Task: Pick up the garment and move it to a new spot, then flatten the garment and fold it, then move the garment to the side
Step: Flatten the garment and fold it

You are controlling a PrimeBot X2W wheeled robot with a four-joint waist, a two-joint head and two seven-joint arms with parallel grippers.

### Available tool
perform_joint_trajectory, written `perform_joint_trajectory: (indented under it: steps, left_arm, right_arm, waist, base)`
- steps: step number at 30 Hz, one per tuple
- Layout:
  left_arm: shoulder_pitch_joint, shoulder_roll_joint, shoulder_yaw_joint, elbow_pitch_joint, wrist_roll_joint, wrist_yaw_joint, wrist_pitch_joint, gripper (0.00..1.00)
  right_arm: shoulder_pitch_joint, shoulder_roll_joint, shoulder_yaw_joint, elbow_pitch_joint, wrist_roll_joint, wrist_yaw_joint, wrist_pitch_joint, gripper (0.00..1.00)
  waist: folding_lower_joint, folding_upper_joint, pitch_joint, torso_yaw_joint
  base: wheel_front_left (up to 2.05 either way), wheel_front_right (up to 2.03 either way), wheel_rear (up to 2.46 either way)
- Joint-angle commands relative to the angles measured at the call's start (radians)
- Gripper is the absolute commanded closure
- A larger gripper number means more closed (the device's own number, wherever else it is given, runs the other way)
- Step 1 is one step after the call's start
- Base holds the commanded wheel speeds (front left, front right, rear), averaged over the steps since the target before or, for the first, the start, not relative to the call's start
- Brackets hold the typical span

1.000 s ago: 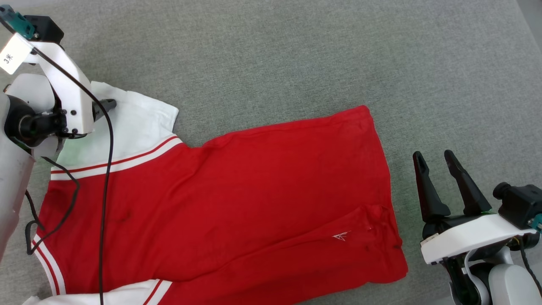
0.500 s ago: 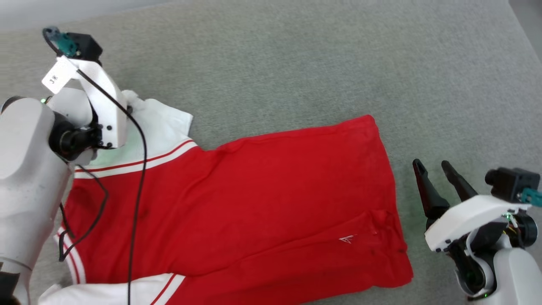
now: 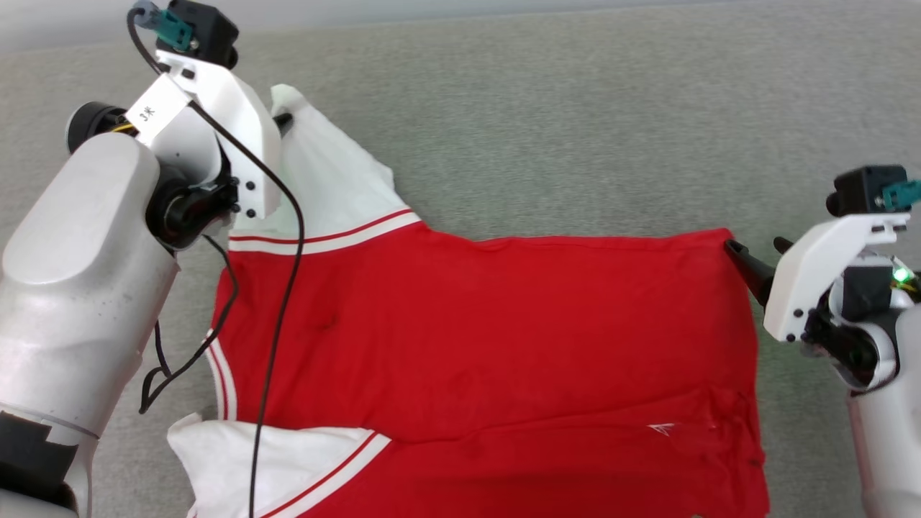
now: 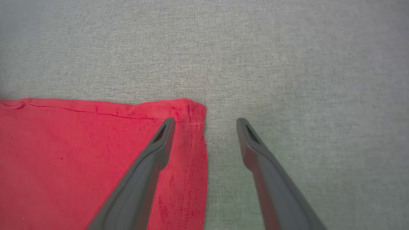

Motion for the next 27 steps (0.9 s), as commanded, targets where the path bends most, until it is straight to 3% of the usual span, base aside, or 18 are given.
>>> perform_joint_trajectory:
  steps: [1, 12, 14, 20, 27]
  left_arm:
    - [-0.012, -0.002, -0.002, -0.006, -0.007, -0.001, -0.010, 1.00]
    - [-0.008, 0.007, -0.040, -0.035, -0.053, -0.002, -0.051, 1.00]
    - [-0.002, 0.013, -0.050, -0.038, -0.064, -0.002, -0.054, 1.00]
    - [0.015, 0.043, -0.054, -0.040, -0.088, -0.002, -0.084, 1.00]
    - [0.091, 0.070, -0.025, -0.049, -0.133, 0.000, -0.147, 1.00]
  right_arm:
    - [-0.028, -0.010, 0.012, 0.016, -0.005, 0.000, 0.035, 0.00]
    - [-0.089, 0.009, 0.023, 0.233, -0.045, -0.001, 0.266, 0.00]
    - [-0.086, 0.023, 0.024, 0.262, -0.042, -0.001, 0.295, 1.00]
    - [-0.116, 0.028, 0.010, 0.233, -0.040, -0.001, 0.242, 1.00]
    - [-0.088, 0.021, -0.028, 0.096, -0.043, -0.001, 0.134, 1.00]
  waist:
    - [0.0000, 0.0000, 0.008, 0.029]
    - [0.0000, 0.0000, 0.047, 0.062]
    - [0.0000, 0.0000, 0.046, 0.060]
    - [0.0000, 0.0000, 0.032, 0.053]
    - [0.0000, 0.0000, -0.036, 0.059]
  base:
    - [0.00, 0.00, 0.00]
    - [0.00, 0.00, 0.00]
    - [0.00, 0.00, 0.00]
    - [0.00, 0.00, 0.00]
    - [0.00, 0.00, 0.00]
